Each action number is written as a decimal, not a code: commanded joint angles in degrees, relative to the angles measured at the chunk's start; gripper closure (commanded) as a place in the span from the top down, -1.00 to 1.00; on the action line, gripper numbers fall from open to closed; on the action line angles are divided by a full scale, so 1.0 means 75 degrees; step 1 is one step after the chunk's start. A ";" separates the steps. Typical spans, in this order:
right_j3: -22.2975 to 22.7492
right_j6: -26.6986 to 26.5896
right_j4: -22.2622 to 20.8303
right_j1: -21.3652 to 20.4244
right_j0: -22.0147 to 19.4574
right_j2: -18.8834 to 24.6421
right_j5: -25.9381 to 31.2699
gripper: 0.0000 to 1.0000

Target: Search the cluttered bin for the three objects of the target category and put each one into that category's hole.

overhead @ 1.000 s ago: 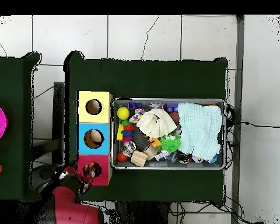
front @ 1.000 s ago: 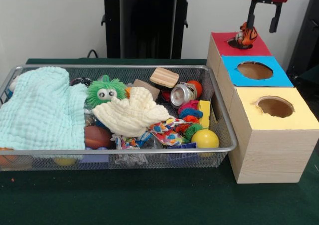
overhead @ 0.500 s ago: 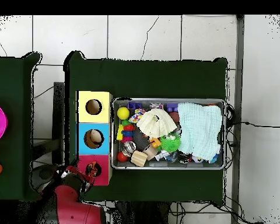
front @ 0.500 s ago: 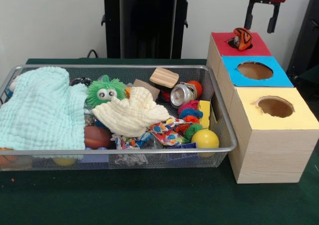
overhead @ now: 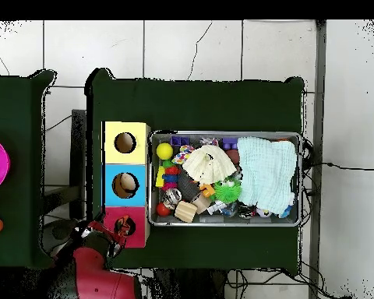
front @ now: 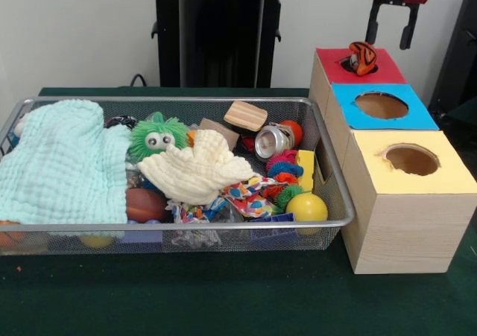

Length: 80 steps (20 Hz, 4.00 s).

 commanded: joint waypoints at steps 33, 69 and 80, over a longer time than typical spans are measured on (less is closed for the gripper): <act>0.0467 0.1157 -0.0098 0.0031 -0.0239 0.0452 0.0210 1.00; -0.0023 0.1028 -0.0638 0.0256 0.0028 -0.0389 0.0741 1.00; 0.0550 0.1048 -0.1439 0.0708 -0.0657 0.0193 -0.0730 1.00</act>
